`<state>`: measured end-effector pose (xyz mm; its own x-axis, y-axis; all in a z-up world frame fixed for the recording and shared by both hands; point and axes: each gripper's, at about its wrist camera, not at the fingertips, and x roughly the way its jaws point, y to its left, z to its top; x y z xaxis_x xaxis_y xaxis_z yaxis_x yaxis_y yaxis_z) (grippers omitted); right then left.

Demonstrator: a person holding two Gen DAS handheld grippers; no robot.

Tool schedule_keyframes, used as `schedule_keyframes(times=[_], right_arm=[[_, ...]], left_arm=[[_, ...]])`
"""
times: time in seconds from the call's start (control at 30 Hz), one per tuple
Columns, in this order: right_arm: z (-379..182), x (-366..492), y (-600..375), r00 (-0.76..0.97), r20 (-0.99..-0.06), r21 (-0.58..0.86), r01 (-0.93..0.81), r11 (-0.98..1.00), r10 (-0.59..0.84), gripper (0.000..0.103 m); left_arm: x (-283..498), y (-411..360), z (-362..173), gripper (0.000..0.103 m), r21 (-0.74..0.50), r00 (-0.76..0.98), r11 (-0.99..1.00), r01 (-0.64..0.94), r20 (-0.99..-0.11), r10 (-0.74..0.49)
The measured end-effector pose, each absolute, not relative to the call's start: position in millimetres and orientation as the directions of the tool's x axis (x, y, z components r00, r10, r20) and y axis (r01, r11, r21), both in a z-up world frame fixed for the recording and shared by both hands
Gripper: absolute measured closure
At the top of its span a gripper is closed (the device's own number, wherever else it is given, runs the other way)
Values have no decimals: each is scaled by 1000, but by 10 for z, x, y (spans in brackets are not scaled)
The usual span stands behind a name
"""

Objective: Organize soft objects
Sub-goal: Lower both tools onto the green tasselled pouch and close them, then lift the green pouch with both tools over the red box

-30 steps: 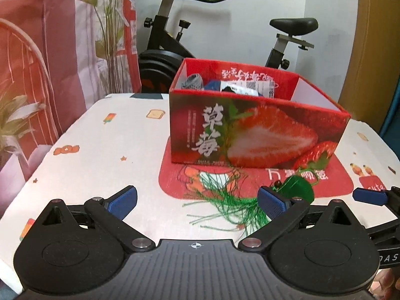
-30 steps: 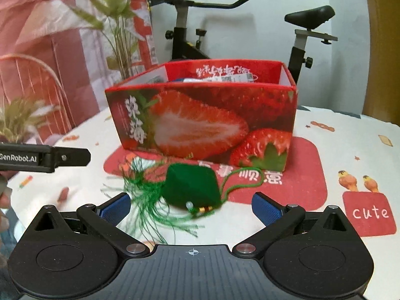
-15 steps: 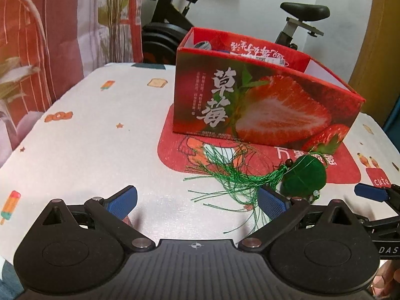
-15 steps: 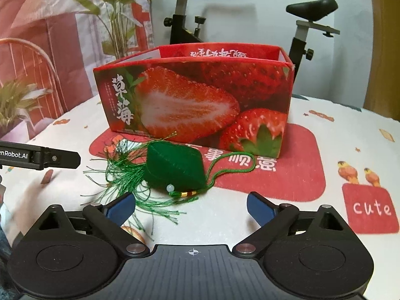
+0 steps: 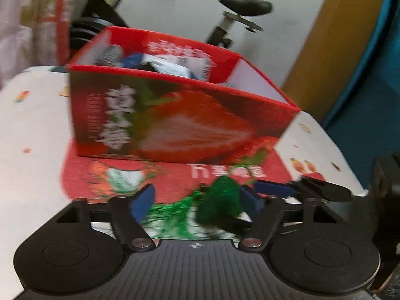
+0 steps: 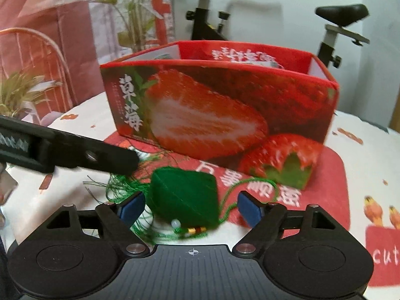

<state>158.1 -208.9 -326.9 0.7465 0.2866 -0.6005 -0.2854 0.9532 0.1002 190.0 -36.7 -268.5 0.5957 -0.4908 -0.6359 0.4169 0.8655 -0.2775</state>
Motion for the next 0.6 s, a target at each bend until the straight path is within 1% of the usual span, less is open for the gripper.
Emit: schedule_keyframes(times=[0.03,0.1,0.2,0.37,0.43,0.47,0.6], right_arm=[[-3273,1597,-2073,745,-600,96,-294,951,290,27],[-3292,1630,-2062,740,-604,99,-301,949,298,30],[-3340,1670,-2073,729,-610,126,-298,946,310,34],[-3381,1676,-2077,724,-610,134,-306,943,322,35],[-3402,1681,-2077,718,-612,146,-309,940,331,40],[-3410,1679,-2069,715,-612,151,-313,938,338,44],[-3366,1643,-2048,727,-603,137,-311,941,328,47]], left_arm=[[1901,-399,-2703,42,-293,583,854,430,-632,-511],[1928,-451,-2751,46,-332,554,832,446,-627,-547],[1968,-538,-2838,47,-375,512,812,447,-638,-576],[2035,-536,-3033,47,-423,477,811,403,-659,-581],[2069,-512,-3102,48,-448,463,807,385,-663,-589],[2096,-499,-3132,48,-470,455,799,374,-658,-600],[2108,-455,-3154,51,-527,448,772,354,-629,-635]])
